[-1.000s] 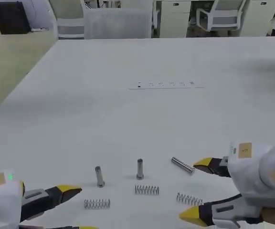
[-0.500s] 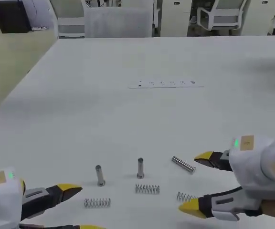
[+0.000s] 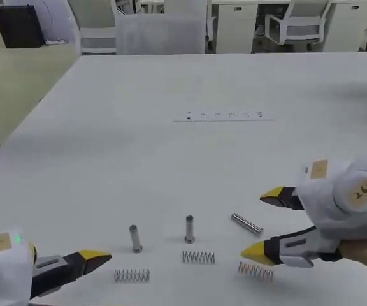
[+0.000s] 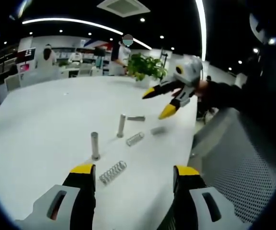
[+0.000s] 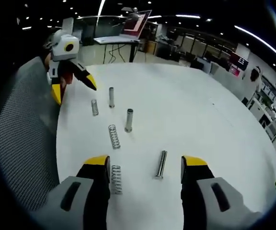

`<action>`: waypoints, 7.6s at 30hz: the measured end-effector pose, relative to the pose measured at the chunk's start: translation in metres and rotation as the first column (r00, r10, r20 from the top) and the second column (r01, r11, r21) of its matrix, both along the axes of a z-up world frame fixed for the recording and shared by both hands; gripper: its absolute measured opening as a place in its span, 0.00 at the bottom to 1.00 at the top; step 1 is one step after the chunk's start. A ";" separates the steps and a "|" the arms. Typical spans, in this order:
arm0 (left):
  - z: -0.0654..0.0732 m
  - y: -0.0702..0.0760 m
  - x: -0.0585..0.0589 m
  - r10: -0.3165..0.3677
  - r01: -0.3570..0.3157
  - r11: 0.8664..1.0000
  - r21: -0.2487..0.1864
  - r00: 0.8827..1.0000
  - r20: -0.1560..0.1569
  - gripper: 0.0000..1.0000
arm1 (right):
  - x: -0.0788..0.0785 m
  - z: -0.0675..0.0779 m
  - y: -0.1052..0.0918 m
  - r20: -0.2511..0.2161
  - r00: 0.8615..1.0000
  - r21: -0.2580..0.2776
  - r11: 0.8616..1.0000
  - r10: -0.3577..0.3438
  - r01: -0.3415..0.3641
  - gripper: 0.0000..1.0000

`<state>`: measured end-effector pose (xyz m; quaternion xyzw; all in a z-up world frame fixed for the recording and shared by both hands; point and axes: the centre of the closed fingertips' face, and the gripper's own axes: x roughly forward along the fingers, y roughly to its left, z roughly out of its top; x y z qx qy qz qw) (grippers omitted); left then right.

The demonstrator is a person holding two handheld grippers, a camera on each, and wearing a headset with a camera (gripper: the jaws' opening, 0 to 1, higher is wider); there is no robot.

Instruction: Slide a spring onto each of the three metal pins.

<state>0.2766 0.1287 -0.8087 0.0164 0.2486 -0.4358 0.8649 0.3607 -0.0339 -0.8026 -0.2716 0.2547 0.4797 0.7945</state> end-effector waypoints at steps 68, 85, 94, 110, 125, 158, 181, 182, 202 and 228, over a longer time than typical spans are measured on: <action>0.000 -0.002 -0.003 -0.010 0.009 1.000 -0.002 1.000 -0.008 0.56 | 0.056 -0.060 0.008 -0.192 0.966 -0.180 0.974 -0.172 0.138 0.08; 0.000 -0.002 -0.003 -0.010 0.010 1.000 0.000 1.000 -0.008 0.55 | 0.052 -0.058 0.006 -0.254 0.938 -0.150 0.968 -0.236 0.203 0.05; 0.000 -0.003 -0.003 -0.011 0.011 1.000 -0.002 1.000 -0.008 0.55 | 0.045 -0.044 0.003 -0.239 0.941 -0.151 0.967 -0.239 0.207 0.05; 0.001 -0.004 -0.003 -0.015 0.015 1.000 -0.004 1.000 -0.004 0.55 | 0.036 -0.022 -0.002 -0.197 0.947 -0.125 0.964 -0.254 0.233 0.05; 0.001 -0.003 -0.003 -0.020 0.020 1.000 -0.002 1.000 -0.003 0.54 | 0.030 -0.018 -0.006 -0.195 0.944 -0.108 0.963 -0.265 0.248 0.05; -0.001 -0.004 -0.005 -0.022 0.022 1.000 0.005 1.000 -0.009 0.53 | 0.025 -0.017 -0.012 -0.191 0.949 -0.101 0.967 -0.251 0.235 0.05; -0.001 -0.004 -0.005 -0.024 0.024 1.000 0.003 1.000 -0.014 0.53 | 0.022 -0.020 -0.020 -0.171 0.957 -0.114 0.969 -0.236 0.218 0.17; -0.002 -0.004 -0.005 -0.025 0.025 1.000 0.003 1.000 -0.015 0.53 | 0.020 -0.020 -0.022 -0.172 0.956 -0.116 0.969 -0.236 0.219 0.17; -0.002 -0.004 -0.005 -0.029 0.029 1.000 0.005 0.999 -0.014 0.53 | -0.020 -0.031 -0.023 -0.237 0.952 -0.119 0.979 -0.192 0.168 0.16; -0.001 -0.006 -0.005 -0.029 0.029 1.000 0.002 0.999 -0.016 0.52 | -0.050 -0.057 -0.022 -0.321 0.942 -0.204 0.978 -0.098 0.032 0.15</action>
